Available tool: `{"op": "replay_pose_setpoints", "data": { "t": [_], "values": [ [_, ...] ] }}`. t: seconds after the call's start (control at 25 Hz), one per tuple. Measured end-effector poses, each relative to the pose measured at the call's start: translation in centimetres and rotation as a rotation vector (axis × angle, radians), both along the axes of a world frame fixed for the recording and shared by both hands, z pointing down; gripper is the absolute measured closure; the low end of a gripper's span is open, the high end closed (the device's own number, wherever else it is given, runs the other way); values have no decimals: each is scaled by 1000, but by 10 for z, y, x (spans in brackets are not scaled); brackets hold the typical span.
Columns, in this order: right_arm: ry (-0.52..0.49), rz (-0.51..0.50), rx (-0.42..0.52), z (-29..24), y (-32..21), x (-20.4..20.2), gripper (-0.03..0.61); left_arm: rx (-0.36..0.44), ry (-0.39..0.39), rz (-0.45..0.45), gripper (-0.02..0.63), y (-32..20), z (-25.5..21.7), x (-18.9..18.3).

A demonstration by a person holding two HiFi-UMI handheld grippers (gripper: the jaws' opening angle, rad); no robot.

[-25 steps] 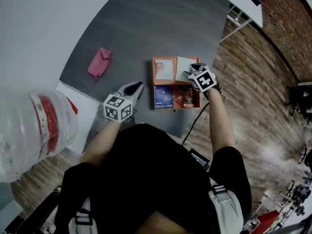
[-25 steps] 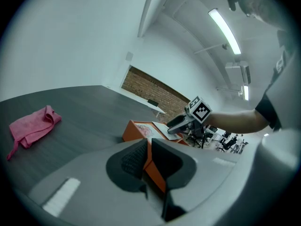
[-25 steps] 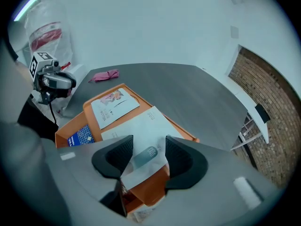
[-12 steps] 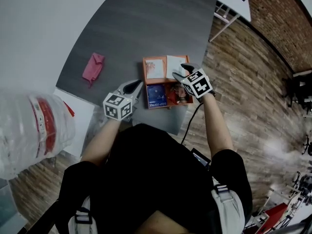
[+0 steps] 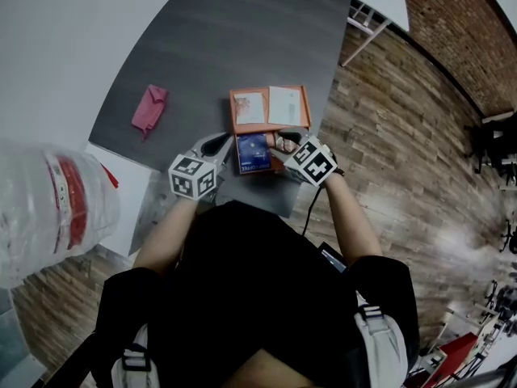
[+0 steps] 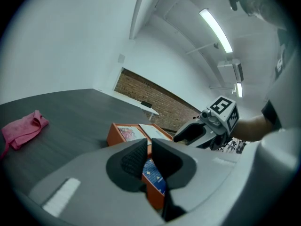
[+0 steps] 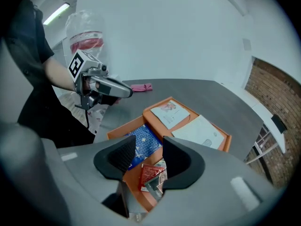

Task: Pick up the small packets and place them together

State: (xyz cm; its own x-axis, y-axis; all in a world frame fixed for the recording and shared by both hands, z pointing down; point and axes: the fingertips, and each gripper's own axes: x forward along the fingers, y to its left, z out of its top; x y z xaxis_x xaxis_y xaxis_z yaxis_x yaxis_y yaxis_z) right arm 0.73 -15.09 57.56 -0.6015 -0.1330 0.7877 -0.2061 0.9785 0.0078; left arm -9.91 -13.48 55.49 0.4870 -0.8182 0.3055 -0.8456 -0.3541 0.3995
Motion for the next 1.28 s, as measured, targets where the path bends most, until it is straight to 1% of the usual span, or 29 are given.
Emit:
{"op": "replay_pose_setpoints", "data": {
  "t": [0.16,0.2,0.32,0.44,0.6,0.68,0.72,0.8,0.88,0.92,1.08,1.16,1.28],
  "values": [
    [64,17,-46,30,7,6,403,-13,6,-9,586,6,4,0],
    [76,23,-53,36,8,7,412,-15,8,-12,586,7,5,0],
    [99,36,-82,49,10,6,412,-23,12,-22,586,11,6,-2],
    [117,39,-120,59,12,-3,372,-31,13,-33,586,14,10,-6],
    [153,1,-150,74,19,-18,317,-44,15,-50,586,20,13,-11],
    [171,-2,-158,82,20,-23,294,-53,15,-59,586,23,16,-15],
    [182,13,-158,86,18,-23,290,-58,15,-63,586,25,18,-17],
    [199,75,-150,91,9,-20,291,-67,16,-74,586,28,21,-22],
    [182,151,-147,91,-3,-18,296,-76,17,-84,586,31,24,-27],
    [163,186,-164,91,-7,-18,309,-81,17,-88,586,32,25,-30],
    [114,311,-251,96,-17,-15,310,-90,22,-92,586,34,30,-35],
    [115,349,-264,99,-20,-13,307,-92,25,-90,586,34,31,-36],
    [122,372,-255,104,-19,-13,294,-99,28,-88,586,34,34,-38]
  ]
}}
